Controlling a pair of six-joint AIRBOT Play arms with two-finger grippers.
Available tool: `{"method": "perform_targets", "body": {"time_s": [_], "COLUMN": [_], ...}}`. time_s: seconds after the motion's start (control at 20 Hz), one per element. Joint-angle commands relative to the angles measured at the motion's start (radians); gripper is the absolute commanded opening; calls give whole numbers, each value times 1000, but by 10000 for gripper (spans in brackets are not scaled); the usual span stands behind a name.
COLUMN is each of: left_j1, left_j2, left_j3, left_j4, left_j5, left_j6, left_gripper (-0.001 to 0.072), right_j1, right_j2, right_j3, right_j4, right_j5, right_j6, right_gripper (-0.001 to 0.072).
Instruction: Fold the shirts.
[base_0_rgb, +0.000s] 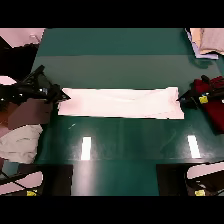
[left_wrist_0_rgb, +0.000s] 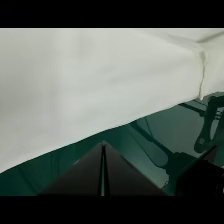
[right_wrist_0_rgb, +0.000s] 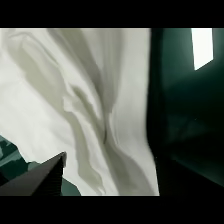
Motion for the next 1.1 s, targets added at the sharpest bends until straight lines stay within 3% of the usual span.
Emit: {"method": "perform_targets", "body": {"time_s": [0.0,0.05,0.2,0.4,0.7,1.05], "left_j1": [-118,-159,-284,-397,-541,-601], "left_j2": [-1,-1,-1,-1,-34,-364], "left_j3": [1,1,1,1,49,436], "left_j4": [0,0,0,0,44,138], "left_j5": [64,92,158,245,419,360], "left_j6": [-6,-6,-10,-58,-90,-216], "left_gripper": [24,24,24,24,22,23], "right_j1": [29,46,97,106,126,313], "right_j2": [-43,-49,-55,-54,49,201], "right_j3": [-3,-3,-2,-2,16,303], "right_j4": [47,47,46,47,83,220], "right_j5": [3,5,-19,-33,-16,90], "right_j6": [-53,-58,-82,-107,-114,54], "right_gripper": [638,637,540,20,11,10]}}
